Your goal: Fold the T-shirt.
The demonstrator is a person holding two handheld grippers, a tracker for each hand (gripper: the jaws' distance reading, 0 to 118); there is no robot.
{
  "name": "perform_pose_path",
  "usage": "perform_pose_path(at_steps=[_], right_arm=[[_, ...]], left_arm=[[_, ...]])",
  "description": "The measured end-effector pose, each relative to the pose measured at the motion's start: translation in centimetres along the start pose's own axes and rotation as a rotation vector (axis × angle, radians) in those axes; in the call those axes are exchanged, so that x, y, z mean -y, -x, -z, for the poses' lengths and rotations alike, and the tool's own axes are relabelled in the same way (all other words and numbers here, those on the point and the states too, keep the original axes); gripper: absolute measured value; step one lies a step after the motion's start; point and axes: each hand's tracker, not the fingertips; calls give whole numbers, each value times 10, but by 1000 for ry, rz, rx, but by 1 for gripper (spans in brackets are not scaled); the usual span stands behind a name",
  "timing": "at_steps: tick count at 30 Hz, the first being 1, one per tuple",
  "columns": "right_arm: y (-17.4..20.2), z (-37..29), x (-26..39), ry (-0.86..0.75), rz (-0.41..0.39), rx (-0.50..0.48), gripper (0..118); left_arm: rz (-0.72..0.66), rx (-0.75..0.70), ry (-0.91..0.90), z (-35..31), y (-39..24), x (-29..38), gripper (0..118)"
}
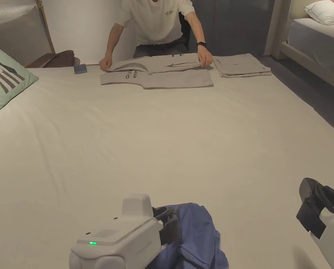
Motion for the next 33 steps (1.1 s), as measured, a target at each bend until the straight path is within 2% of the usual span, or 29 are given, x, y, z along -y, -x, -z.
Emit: perform_pose_path(at_steps=[1, 5, 10, 15, 18, 22, 25, 27, 29, 33], right_arm=[[0, 0, 0, -1, 2, 0, 0], [0, 0, 1, 3, 3, -2, 0], [0, 1, 5, 17, -7, -2, 0], [5, 7, 8, 38, -3, -25, 0], [19, 13, 8, 51, -10, -76, 0], [49, 29, 13, 113, -70, -197, 0], [74, 45, 32, 230, -124, -291, 0], [85, 60, 50, 361, -125, -343, 0], [94, 76, 73, 508, -141, -350, 0], [101, 88, 98, 638, -203, -301, 0]], left_arm=[[39, -40, 25, 7, -4, 7, 1], [19, 107, 141, 32, -24, 33, 1], [107, 179, 219, 42, -60, 62, 1], [58, 234, 219, 40, -66, 53, 1], [-25, 280, 152, 21, -45, 34, 1], [-115, 222, 39, -12, 4, 6, 1], [-205, 144, -32, -39, 49, -5, 1], [-243, 100, -54, -55, 76, -6, 1], [-287, 52, -59, -65, 101, -3, 1], [-358, 47, -18, -74, 131, 8, 1]])
